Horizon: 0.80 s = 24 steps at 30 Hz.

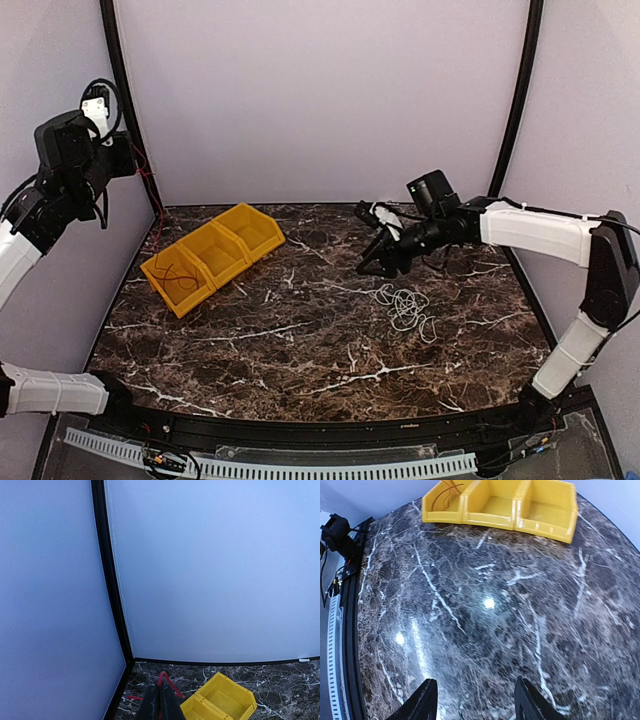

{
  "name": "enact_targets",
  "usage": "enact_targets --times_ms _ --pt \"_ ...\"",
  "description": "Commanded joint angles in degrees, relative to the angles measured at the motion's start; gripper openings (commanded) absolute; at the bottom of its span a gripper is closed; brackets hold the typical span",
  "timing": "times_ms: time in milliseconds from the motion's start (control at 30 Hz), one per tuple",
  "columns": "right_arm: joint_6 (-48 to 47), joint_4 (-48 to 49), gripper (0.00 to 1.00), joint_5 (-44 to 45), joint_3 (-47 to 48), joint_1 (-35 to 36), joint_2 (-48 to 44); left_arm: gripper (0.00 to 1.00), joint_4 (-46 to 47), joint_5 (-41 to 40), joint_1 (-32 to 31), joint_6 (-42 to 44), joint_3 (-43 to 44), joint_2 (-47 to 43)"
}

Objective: Untangle the cables

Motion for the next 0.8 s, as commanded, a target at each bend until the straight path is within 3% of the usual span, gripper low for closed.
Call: enact_targets --times_ms 0,267,767 --pt "-2.2 0.83 0.54 -3.84 -6.0 -5.25 -5.75 0.0 0.69 0.53 1.05 3.35 2.74 1.66" --pt "-2.31 6.42 0.55 -2.94 -14.86 -11.69 -16.28 0.0 2.79 3.04 3.54 3.19 -4.79 2.1" --pt "-4.31 7.99 0.55 -1.33 -17.51 -12.8 -15.49 0.0 1.1 11.01 3.75 -7.62 -26.09 -1.6"
